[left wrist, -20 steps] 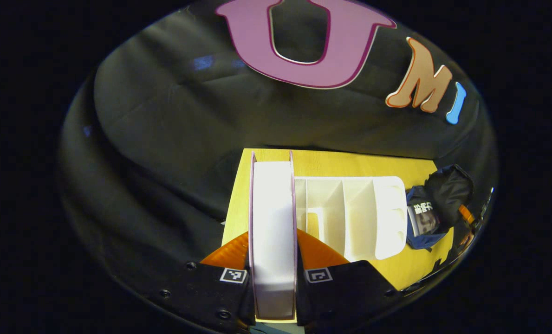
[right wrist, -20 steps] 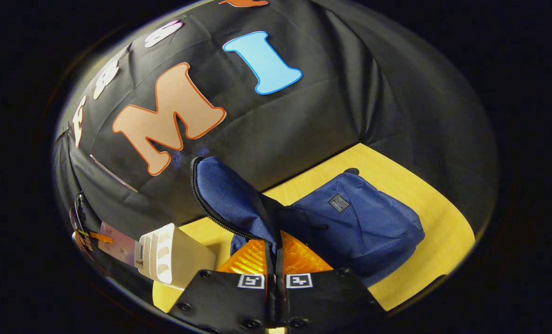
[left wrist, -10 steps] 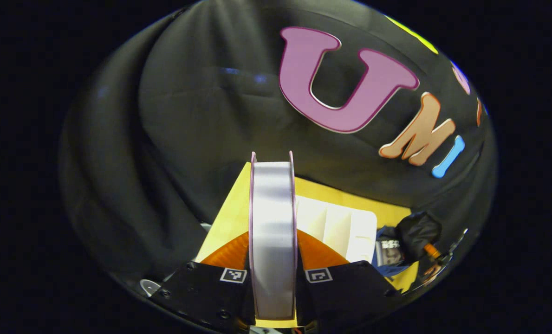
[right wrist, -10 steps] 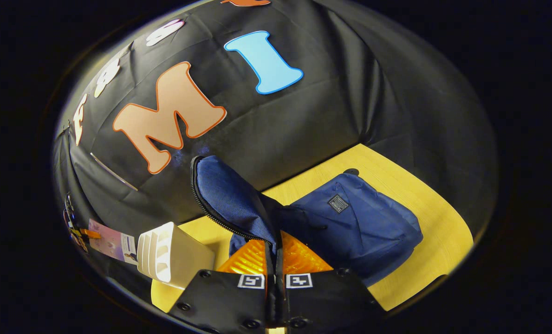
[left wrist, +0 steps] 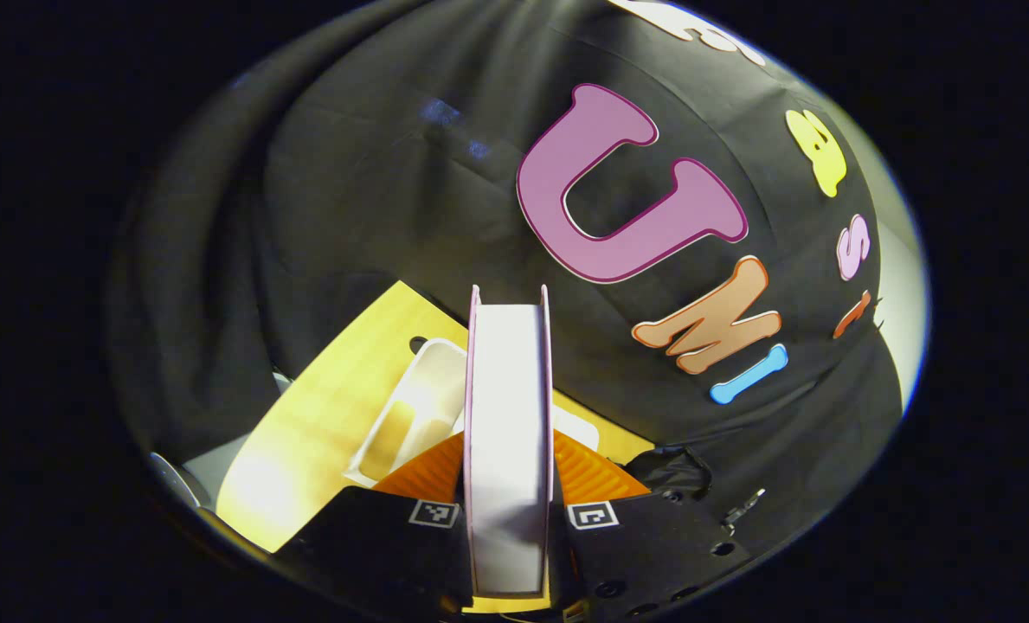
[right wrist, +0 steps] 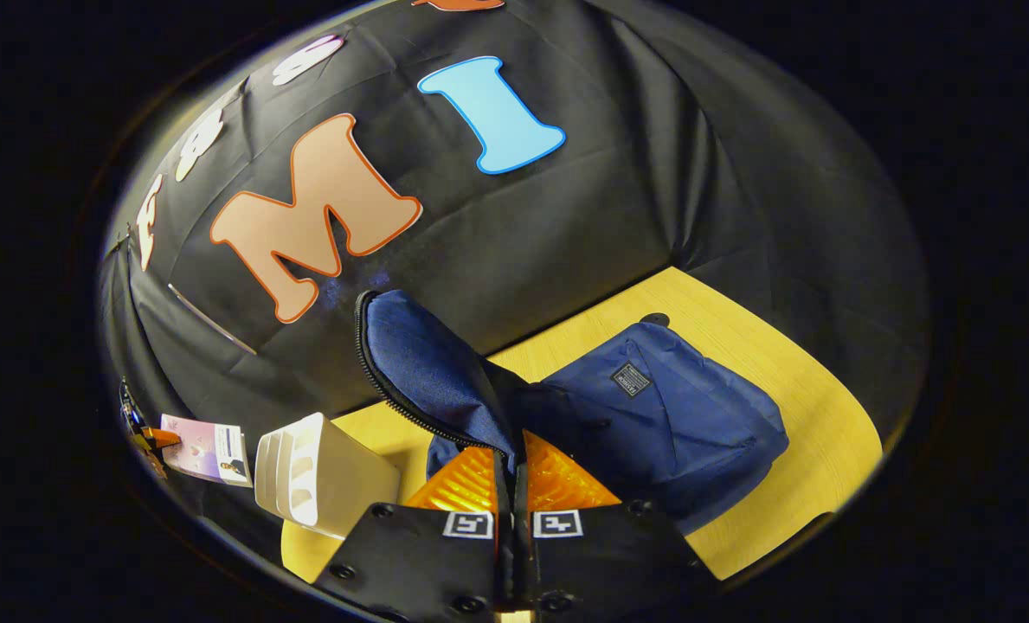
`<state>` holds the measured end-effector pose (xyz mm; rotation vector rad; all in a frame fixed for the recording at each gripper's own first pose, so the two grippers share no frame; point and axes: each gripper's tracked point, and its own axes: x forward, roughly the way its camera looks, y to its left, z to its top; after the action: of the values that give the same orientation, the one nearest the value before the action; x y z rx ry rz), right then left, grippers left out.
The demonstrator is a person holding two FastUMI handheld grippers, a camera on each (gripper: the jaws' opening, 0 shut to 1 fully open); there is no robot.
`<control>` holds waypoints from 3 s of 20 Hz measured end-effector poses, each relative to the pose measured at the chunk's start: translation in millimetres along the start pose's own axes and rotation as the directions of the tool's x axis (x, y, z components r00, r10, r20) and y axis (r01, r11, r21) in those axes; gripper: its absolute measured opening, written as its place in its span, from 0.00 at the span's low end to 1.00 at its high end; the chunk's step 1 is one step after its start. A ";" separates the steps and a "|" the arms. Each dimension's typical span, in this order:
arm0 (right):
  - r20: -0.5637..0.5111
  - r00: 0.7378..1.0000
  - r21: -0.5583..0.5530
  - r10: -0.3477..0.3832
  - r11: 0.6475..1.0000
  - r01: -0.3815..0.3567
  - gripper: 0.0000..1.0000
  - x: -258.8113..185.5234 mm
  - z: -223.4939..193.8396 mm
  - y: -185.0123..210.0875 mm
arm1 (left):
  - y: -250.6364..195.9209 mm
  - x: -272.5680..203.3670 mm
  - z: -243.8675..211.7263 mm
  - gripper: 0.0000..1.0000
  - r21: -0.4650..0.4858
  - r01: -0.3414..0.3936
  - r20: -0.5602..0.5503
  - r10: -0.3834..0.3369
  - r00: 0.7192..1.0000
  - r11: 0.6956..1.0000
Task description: Open the schoolbag, grab two books from the bookshelf and put them into the schoolbag.
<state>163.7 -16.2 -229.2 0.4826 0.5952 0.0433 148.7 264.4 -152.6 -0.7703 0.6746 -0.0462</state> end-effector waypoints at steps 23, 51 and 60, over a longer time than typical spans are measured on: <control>0.007 1.000 0.031 0.007 1.000 -0.007 0.02 -2.1 3.4 -2.5 | -169.0 160.5 -170.3 0.33 -0.227 0.282 -0.231 -0.333 0.914 0.932; 0.006 0.998 0.033 0.070 0.997 -0.070 0.02 -11.5 16.3 -4.3 | -237.7 291.5 -353.0 0.31 -0.241 0.184 -0.495 -0.284 0.821 0.953; 0.023 0.995 0.029 0.098 0.995 -0.099 0.02 -16.1 20.9 -0.7 | -279.0 320.6 -407.8 0.33 -0.323 0.190 -0.507 -0.339 0.793 0.927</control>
<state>161.7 -28.6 -206.0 0.5410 0.5516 0.1233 221.7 -283.3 -356.6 -1.1183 1.1387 -0.4697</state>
